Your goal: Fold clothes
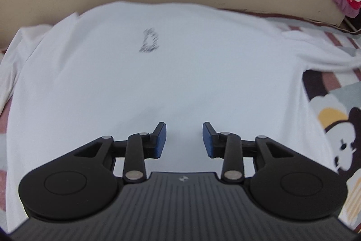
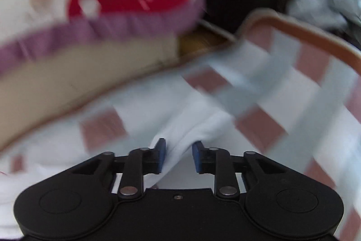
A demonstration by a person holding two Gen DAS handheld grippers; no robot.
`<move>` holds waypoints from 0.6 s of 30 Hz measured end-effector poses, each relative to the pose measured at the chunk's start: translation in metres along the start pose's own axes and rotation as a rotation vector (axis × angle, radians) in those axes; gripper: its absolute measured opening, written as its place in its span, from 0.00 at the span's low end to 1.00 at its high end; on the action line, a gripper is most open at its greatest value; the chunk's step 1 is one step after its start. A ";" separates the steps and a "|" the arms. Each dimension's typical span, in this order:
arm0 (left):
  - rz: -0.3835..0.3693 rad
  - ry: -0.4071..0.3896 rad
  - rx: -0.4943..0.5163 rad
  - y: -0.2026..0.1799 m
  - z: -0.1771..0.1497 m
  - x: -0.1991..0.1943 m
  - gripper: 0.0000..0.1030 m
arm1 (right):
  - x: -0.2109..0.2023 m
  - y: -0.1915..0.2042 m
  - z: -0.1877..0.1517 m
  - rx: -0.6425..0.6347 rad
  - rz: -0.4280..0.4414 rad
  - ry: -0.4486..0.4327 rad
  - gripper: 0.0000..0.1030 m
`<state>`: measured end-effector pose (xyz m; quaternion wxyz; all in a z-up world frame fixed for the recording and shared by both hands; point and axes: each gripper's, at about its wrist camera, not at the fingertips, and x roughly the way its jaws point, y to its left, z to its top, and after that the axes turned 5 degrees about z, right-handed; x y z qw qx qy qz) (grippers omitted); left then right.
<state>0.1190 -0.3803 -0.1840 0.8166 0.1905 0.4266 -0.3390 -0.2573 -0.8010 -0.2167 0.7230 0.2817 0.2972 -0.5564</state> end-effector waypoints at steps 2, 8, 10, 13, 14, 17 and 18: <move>0.036 0.004 -0.008 0.015 -0.008 -0.006 0.40 | -0.006 0.000 -0.015 0.106 -0.079 0.007 0.35; 0.069 -0.009 -0.077 0.056 -0.022 -0.025 0.40 | -0.061 0.030 -0.071 0.207 0.179 -0.009 0.37; 0.038 -0.021 -0.079 0.056 -0.025 -0.033 0.40 | -0.069 0.052 -0.089 0.109 0.261 0.025 0.36; -0.027 -0.043 -0.055 0.042 -0.030 -0.044 0.36 | -0.081 0.086 -0.115 -0.040 0.382 0.077 0.06; -0.058 -0.051 -0.041 0.034 -0.032 -0.048 0.36 | -0.085 0.097 -0.124 -0.090 0.423 0.095 0.06; -0.092 -0.065 0.030 0.009 -0.038 -0.058 0.36 | -0.096 0.130 -0.150 -0.240 0.542 0.147 0.10; -0.088 -0.070 0.058 0.003 -0.041 -0.060 0.36 | -0.100 0.141 -0.159 -0.290 0.582 0.164 0.15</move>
